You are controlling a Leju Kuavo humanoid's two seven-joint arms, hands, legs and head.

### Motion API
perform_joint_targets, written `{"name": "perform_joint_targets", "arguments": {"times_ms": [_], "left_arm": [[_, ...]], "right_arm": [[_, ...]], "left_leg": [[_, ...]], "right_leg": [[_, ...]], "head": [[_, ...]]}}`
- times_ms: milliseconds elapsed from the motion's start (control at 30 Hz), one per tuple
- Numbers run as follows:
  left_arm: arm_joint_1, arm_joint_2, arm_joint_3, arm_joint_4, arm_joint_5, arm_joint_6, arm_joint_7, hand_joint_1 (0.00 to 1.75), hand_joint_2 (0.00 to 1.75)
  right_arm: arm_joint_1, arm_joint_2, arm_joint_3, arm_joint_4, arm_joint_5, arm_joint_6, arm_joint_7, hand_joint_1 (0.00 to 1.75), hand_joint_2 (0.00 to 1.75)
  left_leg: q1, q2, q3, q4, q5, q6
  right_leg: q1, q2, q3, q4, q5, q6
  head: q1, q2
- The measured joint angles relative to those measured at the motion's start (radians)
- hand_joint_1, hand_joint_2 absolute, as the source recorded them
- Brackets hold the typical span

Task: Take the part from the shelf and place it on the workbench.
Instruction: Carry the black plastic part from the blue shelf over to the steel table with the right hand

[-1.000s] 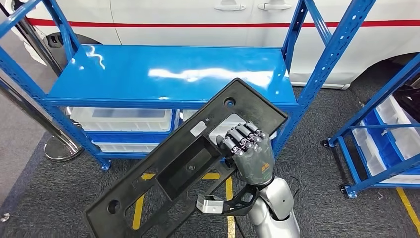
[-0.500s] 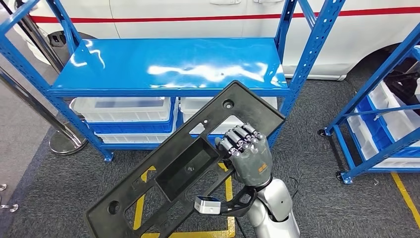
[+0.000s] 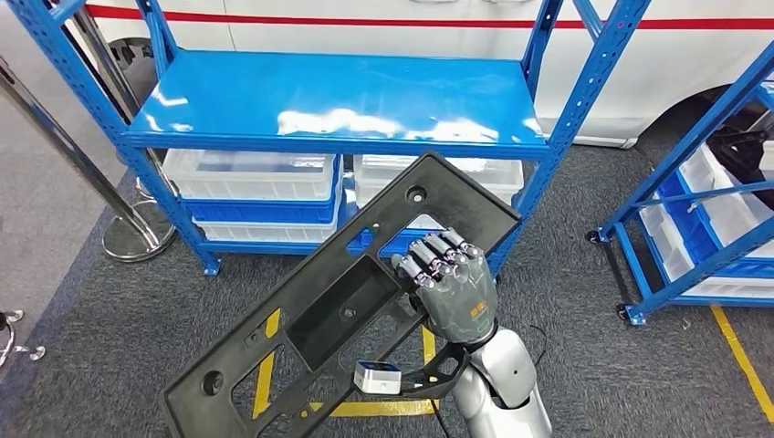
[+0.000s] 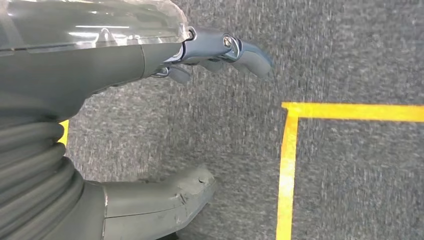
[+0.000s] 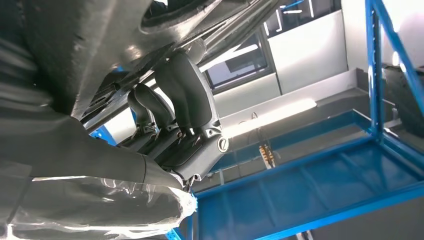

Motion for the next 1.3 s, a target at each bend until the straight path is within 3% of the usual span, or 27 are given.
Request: {"name": "perform_joint_targets", "arguments": {"times_ms": [67, 100, 133, 200, 267, 300, 333, 400, 433, 500, 567, 600, 633, 667, 733, 767, 833, 900, 933, 967, 1000, 1067, 1100, 1133, 1200, 1233, 1300], "left_arm": [[0.000, 0.000, 0.002, 0.000, 0.000, 0.000, 0.000, 0.00, 1.75], [0.000, 0.000, 0.003, 0.000, 0.000, 0.000, 0.000, 0.00, 1.75], [0.000, 0.000, 0.003, 0.000, 0.000, 0.000, 0.000, 0.00, 1.75], [0.001, 0.001, 0.004, 0.000, 0.000, 0.000, 0.000, 0.00, 1.75], [0.002, -0.003, 0.004, 0.000, -0.001, 0.000, 0.000, 0.00, 1.75], [0.002, -0.004, 0.005, 0.000, -0.001, 0.000, 0.000, 0.00, 1.75], [0.002, -0.005, 0.005, 0.000, -0.002, -0.001, 0.000, 0.00, 1.75], [0.003, -0.004, 0.006, 0.000, -0.003, -0.001, 0.001, 0.00, 1.75], [0.004, -0.003, 0.007, 0.000, -0.003, -0.001, 0.002, 0.00, 1.75], [0.007, -0.003, 0.008, 0.000, -0.004, 0.000, 0.003, 0.00, 1.75], [0.008, -0.002, 0.008, 0.000, -0.005, -0.001, 0.003, 0.00, 1.75], [0.008, -0.002, 0.008, 0.000, -0.006, -0.001, 0.004, 0.00, 1.75], [0.008, -0.001, 0.008, 0.000, -0.008, -0.001, 0.005, 0.00, 1.75], [0.008, -0.001, 0.008, 0.000, -0.010, -0.001, 0.006, 0.00, 1.75], [0.007, -0.001, 0.008, 0.000, -0.012, -0.001, 0.010, 0.00, 1.75], [0.005, -0.001, 0.008, 0.000, -0.015, -0.001, 0.011, 0.00, 1.75], [0.000, -0.001, 0.008, 0.000, -0.019, -0.001, 0.013, 0.00, 1.75], [-0.001, -0.001, 0.008, 0.000, -0.022, -0.001, 0.015, 0.00, 1.75], [-0.002, -0.001, 0.008, 0.000, -0.022, -0.001, 0.015, 0.00, 1.75], [-0.003, -0.002, 0.008, 0.000, -0.023, -0.002, 0.016, 0.00, 1.75], [-0.004, -0.002, 0.008, 0.000, -0.024, -0.003, 0.016, 0.00, 1.75], [-0.009, -0.002, 0.008, 0.000, -0.026, -0.006, 0.016, 0.00, 1.75], [-0.010, -0.002, 0.008, 0.000, -0.027, -0.008, 0.016, 0.00, 1.75], [-0.011, -0.002, 0.008, 0.000, -0.028, -0.009, 0.017, 0.00, 1.75], [-0.015, -0.002, 0.007, 0.000, -0.031, -0.010, 0.019, 0.00, 1.75], [-0.017, -0.003, 0.007, 0.000, -0.032, -0.011, 0.020, 0.00, 1.75], [-0.019, -0.005, 0.006, 0.000, -0.034, -0.011, 0.023, 0.00, 1.75]], "right_arm": [[0.000, 0.000, 0.000, 0.002, 0.000, 0.000, 0.005, 1.75, 1.75], [0.000, -0.001, 0.000, 0.002, 0.001, 0.000, 0.006, 1.75, 1.75], [0.000, -0.001, 0.000, 0.003, 0.002, 0.000, 0.006, 1.75, 1.75], [0.000, -0.001, 0.000, 0.002, 0.005, 0.000, 0.005, 1.75, 1.75], [0.000, 0.000, 0.001, -0.002, 0.011, 0.000, 0.001, 1.75, 1.75], [0.000, 0.000, 0.001, -0.004, 0.014, 0.000, -0.001, 1.75, 1.75], [0.000, 0.001, 0.001, -0.007, 0.018, 0.000, -0.003, 1.75, 1.75], [0.001, 0.001, 0.001, -0.010, 0.024, 0.000, -0.007, 1.75, 1.75], [0.000, 0.001, 0.001, -0.010, 0.026, 0.000, -0.009, 1.75, 1.75], [0.001, 0.002, 0.001, -0.011, 0.031, 0.000, -0.012, 1.75, 1.75], [0.001, 0.003, 0.001, -0.012, 0.037, 0.000, -0.013, 1.75, 1.75], [0.001, 0.003, 0.001, -0.012, 0.039, 0.000, -0.014, 1.75, 1.75], [0.001, 0.003, 0.001, -0.013, 0.040, 0.000, -0.014, 1.75, 1.75], [0.001, 0.003, 0.001, -0.013, 0.041, 0.000, -0.014, 1.75, 1.75], [0.001, 0.003, 0.001, -0.016, 0.043, 0.000, -0.016, 1.75, 1.75], [0.001, 0.003, 0.001, -0.019, 0.043, 0.000, -0.016, 1.75, 1.75], [0.002, 0.003, 0.001, -0.026, 0.044, -0.001, -0.016, 1.75, 1.75], [0.003, 0.003, 0.001, -0.029, 0.043, 0.000, -0.016, 1.75, 1.75], [0.003, 0.003, 0.001, -0.029, 0.041, 0.000, -0.015, 1.75, 1.75], [0.003, 0.002, 0.001, -0.029, 0.039, 0.000, -0.015, 1.75, 1.75], [0.003, 0.002, 0.001, -0.029, 0.036, 0.000, -0.015, 1.75, 1.75], [0.003, 0.002, 0.001, -0.029, 0.032, 0.000, -0.016, 1.75, 1.75], [0.003, 0.001, 0.001, -0.029, 0.032, 0.000, -0.016, 1.75, 1.75], [0.003, 0.001, 0.001, -0.029, 0.034, 0.000, -0.015, 1.75, 1.75], [0.003, 0.001, 0.001, -0.029, 0.041, 0.000, -0.012, 1.75, 1.75], [0.003, 0.001, 0.001, -0.029, 0.044, 0.000, -0.009, 1.75, 1.75], [0.003, 0.001, 0.001, -0.031, 0.052, 0.000, -0.002, 1.75, 1.75]], "left_leg": [[-0.009, 0.002, -0.030, 0.002, 0.023, 0.012], [-0.013, 0.003, -0.046, 0.003, 0.034, 0.014], [-0.019, 0.004, -0.061, 0.005, 0.045, 0.016], [-0.028, 0.004, -0.089, 0.007, 0.066, 0.017], [-0.033, 0.003, -0.106, 0.007, 0.086, 0.013], [-0.032, 0.003, -0.109, 0.005, 0.096, 0.009], [-0.030, 0.003, -0.111, 0.001, 0.107, 0.004], [-0.026, 0.003, -0.115, -0.011, 0.127, -0.007], [-0.026, 0.001, -0.122, -0.010, 0.118, -0.012], [-0.023, -0.001, -0.142, 0.045, 0.037, -0.023], [-0.017, -0.001, -0.164, 0.172, -0.072, -0.035], [-0.015, -0.001, -0.168, 0.235, -0.095, -0.041], [-0.013, -0.001, -0.162, 0.278, -0.092, -0.046], [-0.011, -0.001, -0.142, 0.286, -0.066, -0.050], [-0.004, -0.001, -0.051, 0.199, -0.022, -0.058], [-0.004, -0.002, 0.011, 0.117, -0.032, -0.059], [-0.007, -0.006, 0.086, 0.006, -0.071, -0.047], [-0.010, -0.007, 0.088, -0.014, -0.073, -0.024], [-0.010, -0.004, 0.080, -0.014, -0.062, -0.015], [-0.009, 0.000, 0.068, -0.015, -0.049, -0.004], [-0.008, 0.003, 0.054, -0.016, -0.034, 0.004], [-0.011, 0.007, 0.020, -0.015, -0.005, 0.013], [-0.014, 0.007, 0.002, -0.014, 0.009, 0.013], [-0.016, 0.008, -0.017, -0.012, 0.022, 0.013], [-0.020, 0.009, -0.054, -0.009, 0.047, 0.010], [-0.022, 0.009, -0.069, -0.007, 0.059, 0.009], [-0.025, 0.008, -0.089, -0.003, 0.079, 0.001]], "right_leg": [[0.002, 0.002, -0.032, 0.131, -0.086, -0.002], [0.004, 0.003, -0.035, 0.176, -0.099, -0.004], [0.006, 0.003, -0.022, 0.191, -0.089, -0.009], [0.016, 0.004, 0.056, 0.119, -0.040, -0.028], [0.028, 0.004, 0.163, -0.026, -0.038, -0.053], [0.034, 0.004, 0.196, -0.080, -0.045, -0.059], [0.038, 0.004, 0.212, -0.112, -0.051, -0.062], [0.037, 0.002, 0.204, -0.131, -0.028, -0.062], [0.033, 0.001, 0.195, -0.140, -0.012, -0.065], [0.023, -0.002, 0.167, -0.151, 0.023, -0.070], [0.021, -0.004, 0.132, -0.150, 0.052, -0.070], [0.021, -0.005, 0.113, -0.148, 0.066, -0.068], [0.020, -0.006, 0.093, -0.144, 0.079, -0.066], [0.018, -0.007, 0.072, -0.139, 0.092, -0.062], [0.015, -0.008, 0.033, -0.124, 0.114, -0.053], [0.015, -0.007, 0.017, -0.114, 0.122, -0.047], [0.016, -0.007, 0.004, -0.104, 0.140, -0.035], [0.016, -0.006, 0.002, -0.107, 0.159, -0.023], [0.014, -0.004, -0.002, -0.104, 0.155, -0.018], [0.013, -0.001, -0.011, -0.088, 0.130, -0.014], [0.011, 0.002, -0.025, -0.051, 0.083, -0.011], [0.010, 0.004, -0.054, 0.072, -0.032, -0.008], [0.009, 0.005, -0.062, 0.137, -0.063, -0.007], [0.009, 0.005, -0.061, 0.182, -0.067, -0.008], [0.011, 0.005, -0.015, 0.183, -0.023, -0.015], [0.013, 0.005, 0.035, 0.133, -0.002, -0.023], [0.020, 0.006, 0.157, -0.022, -0.019, -0.038]], "head": [[0.000, 0.000], [0.000, 0.000], [0.000, 0.000], [0.000, 0.000], [-0.001, 0.000], [-0.001, 0.000], [0.000, 0.000], [0.000, 0.000], [0.000, 0.000], [-0.001, 0.000], [-0.001, 0.000], [-0.001, 0.000], [-0.001, 0.000], [-0.001, 0.000], [-0.001, 0.000], [-0.001, 0.000], [-0.001, 0.000], [0.000, 0.000], [0.000, 0.000], [0.000, 0.000], [0.000, 0.000], [0.000, 0.000], [0.000, 0.000], [0.000, 0.000], [0.000, 0.000], [0.000, 0.000], [0.000, 0.000]]}}
